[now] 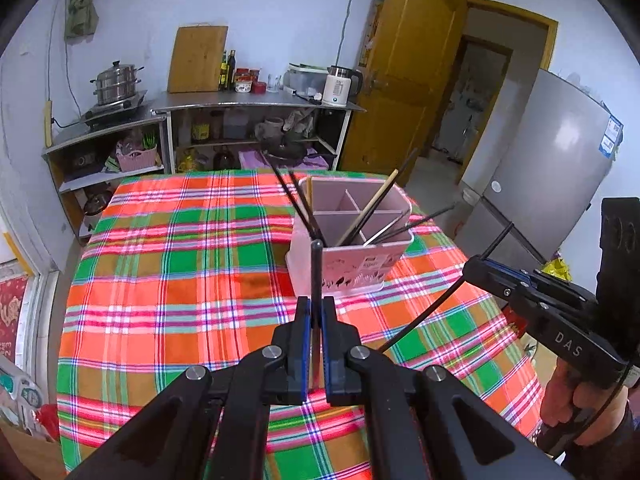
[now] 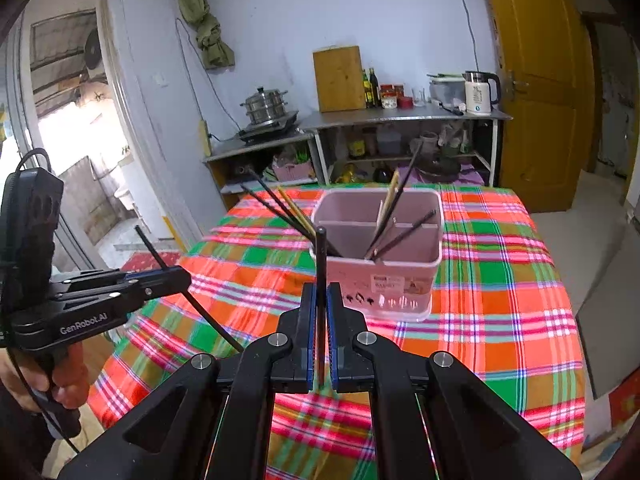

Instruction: Organize utensils

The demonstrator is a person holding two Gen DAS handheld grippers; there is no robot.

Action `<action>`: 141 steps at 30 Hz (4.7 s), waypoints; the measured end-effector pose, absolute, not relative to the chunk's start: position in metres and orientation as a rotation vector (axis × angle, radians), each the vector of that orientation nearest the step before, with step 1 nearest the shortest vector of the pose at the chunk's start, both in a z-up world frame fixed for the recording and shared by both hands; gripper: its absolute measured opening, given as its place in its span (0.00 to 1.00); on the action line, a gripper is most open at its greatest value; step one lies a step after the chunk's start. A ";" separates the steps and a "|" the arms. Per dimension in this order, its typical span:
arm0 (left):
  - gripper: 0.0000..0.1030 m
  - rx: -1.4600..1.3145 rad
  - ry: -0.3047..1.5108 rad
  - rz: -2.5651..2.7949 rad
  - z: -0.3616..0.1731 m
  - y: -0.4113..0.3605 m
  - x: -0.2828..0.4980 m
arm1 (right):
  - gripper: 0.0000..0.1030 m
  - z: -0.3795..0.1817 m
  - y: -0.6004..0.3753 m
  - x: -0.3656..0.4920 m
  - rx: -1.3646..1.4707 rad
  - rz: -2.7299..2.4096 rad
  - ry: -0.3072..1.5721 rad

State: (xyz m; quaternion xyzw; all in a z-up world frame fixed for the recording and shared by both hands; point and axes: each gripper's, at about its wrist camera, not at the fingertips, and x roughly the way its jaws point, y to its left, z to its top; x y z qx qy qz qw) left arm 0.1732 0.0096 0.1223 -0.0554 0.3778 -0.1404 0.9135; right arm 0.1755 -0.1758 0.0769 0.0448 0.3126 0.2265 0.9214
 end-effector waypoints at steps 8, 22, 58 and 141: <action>0.04 -0.122 0.696 -0.320 0.164 0.003 0.186 | 0.05 0.112 -0.183 0.182 0.112 0.456 0.543; 0.04 -0.118 0.569 -0.331 0.226 -0.017 0.242 | 0.05 0.159 -0.199 0.217 0.174 0.402 0.403; 0.04 -0.138 0.702 -0.330 0.152 -0.021 0.316 | 0.05 0.102 -0.188 0.269 0.159 0.367 0.519; 0.43 -0.099 0.603 -0.217 0.022 -0.016 0.076 | 0.28 -0.004 -0.183 0.075 0.050 0.322 0.522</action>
